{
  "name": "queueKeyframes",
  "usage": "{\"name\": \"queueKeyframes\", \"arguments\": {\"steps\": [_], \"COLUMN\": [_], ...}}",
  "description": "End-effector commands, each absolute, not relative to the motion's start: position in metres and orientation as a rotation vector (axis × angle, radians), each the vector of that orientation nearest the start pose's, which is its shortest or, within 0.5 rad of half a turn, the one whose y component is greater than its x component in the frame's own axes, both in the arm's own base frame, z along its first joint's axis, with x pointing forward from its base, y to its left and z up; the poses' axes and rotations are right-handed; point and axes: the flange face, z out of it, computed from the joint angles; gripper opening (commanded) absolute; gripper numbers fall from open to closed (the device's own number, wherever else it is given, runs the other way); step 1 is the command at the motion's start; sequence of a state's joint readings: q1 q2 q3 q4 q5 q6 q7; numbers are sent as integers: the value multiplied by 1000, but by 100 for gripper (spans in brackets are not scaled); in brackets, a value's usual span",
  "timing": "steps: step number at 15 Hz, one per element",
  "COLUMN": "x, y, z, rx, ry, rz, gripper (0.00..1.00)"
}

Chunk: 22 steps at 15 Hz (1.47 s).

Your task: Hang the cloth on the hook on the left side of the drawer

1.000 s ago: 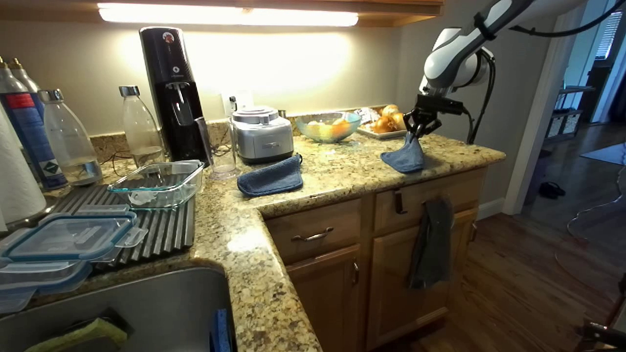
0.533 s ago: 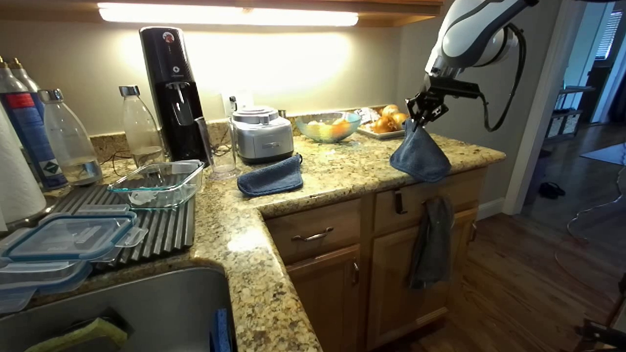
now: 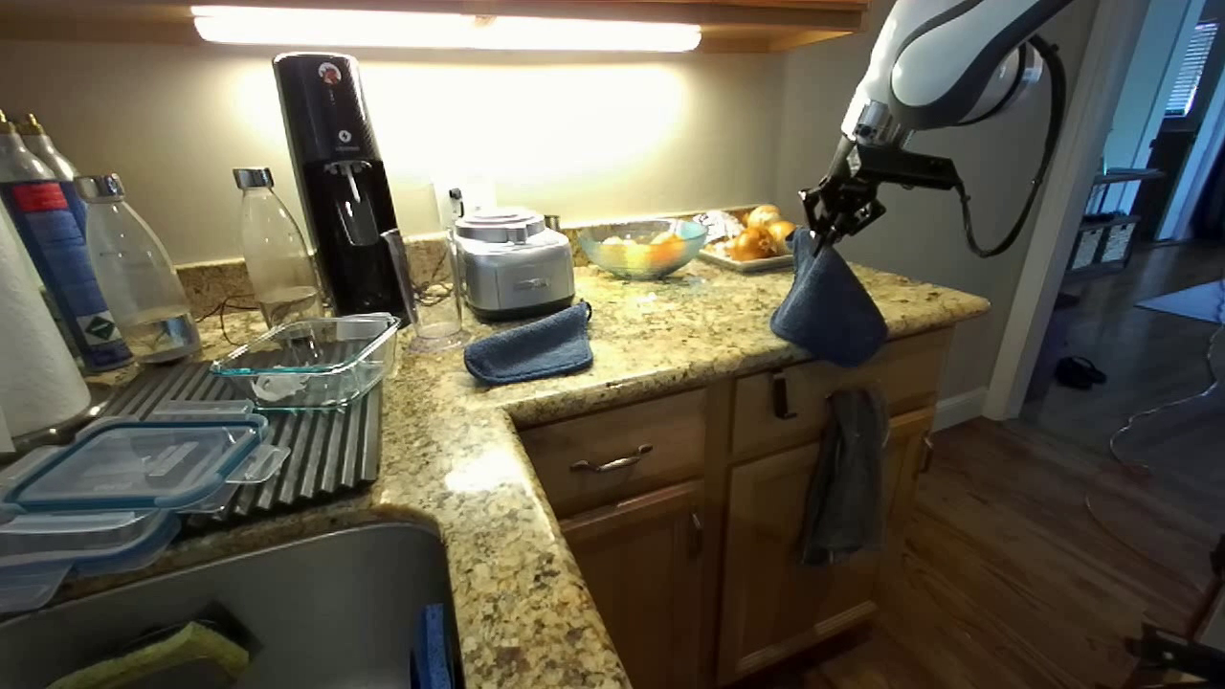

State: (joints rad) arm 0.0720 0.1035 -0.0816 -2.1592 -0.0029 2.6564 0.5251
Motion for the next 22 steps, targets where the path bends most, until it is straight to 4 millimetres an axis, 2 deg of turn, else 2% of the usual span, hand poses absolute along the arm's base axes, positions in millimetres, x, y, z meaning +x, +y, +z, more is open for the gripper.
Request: {"name": "queueKeyframes", "arguments": {"steps": [1, 3, 4, 5, 12, 18, 22], "x": [586, 587, 587, 584, 526, 465, 444], "y": [-6, -6, -6, -4, 36, 76, 95], "z": [392, 391, 391, 392, 398, 406, 395], "rx": [-2891, -2892, -2891, -2895, -2972, -2989, -2945], "ry": [784, 784, 784, 777, 537, 352, 294], "rz": [-580, -579, -580, -584, -702, -669, -663], "gripper": [10, 10, 4, 3, 3, 3, 3]}}
